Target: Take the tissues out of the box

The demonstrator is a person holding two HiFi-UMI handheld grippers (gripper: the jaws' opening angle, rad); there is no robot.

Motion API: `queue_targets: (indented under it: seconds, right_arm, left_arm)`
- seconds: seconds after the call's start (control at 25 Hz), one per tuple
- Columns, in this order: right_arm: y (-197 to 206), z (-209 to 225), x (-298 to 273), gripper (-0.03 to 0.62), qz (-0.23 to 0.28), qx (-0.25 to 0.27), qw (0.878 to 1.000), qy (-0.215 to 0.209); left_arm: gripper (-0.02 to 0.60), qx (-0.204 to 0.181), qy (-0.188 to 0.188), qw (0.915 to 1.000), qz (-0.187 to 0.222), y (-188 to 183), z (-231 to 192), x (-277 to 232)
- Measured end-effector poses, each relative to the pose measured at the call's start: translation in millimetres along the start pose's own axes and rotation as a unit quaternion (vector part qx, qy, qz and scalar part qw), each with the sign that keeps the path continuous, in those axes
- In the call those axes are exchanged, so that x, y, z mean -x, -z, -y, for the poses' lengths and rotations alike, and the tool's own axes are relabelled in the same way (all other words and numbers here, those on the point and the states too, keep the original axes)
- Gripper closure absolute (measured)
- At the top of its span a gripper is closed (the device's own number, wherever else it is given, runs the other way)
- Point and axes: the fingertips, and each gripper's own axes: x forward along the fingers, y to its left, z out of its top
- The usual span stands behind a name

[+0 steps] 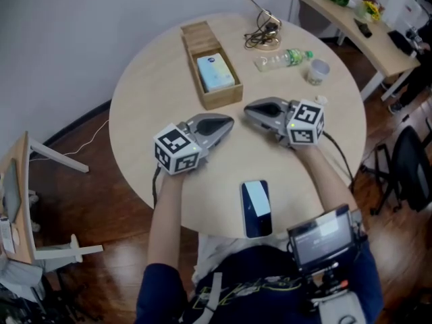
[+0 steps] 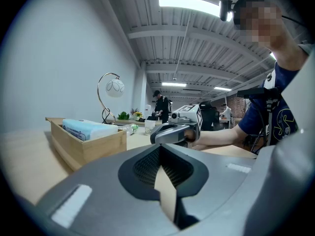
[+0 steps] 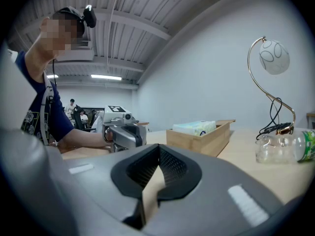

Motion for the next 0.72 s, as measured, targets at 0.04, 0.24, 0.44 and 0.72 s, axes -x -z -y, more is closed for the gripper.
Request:
queue_targets:
  seconds: [0.04, 0.24, 0.44, 0.72]
  right_arm:
    - [0.7, 0.3, -0.2, 0.586, 0.000, 0.000, 1.000, -0.001]
    - [1.4, -0.5, -2.2, 0.586, -0.002, 0.001, 1.000, -0.001]
    - [1.6, -1.6, -0.5, 0.586, -0.002, 0.000, 1.000, -0.002]
    - [1.4, -1.3, -1.6, 0.586, -0.002, 0.000, 1.000, 0.000]
  left_arm:
    - [0.577, 0.001, -0.001, 1.0000, 0.000, 0.8, -0.3, -0.1]
    - [0.577, 0.000, 0.002, 1.0000, 0.000, 2.7, 0.7, 2.0]
    - [0.577, 0.000, 0.005, 1.0000, 0.000, 2.5, 2.8, 0.1]
    - [0.577, 0.001, 0.005, 1.0000, 0.001, 2.9, 1.7, 1.3]
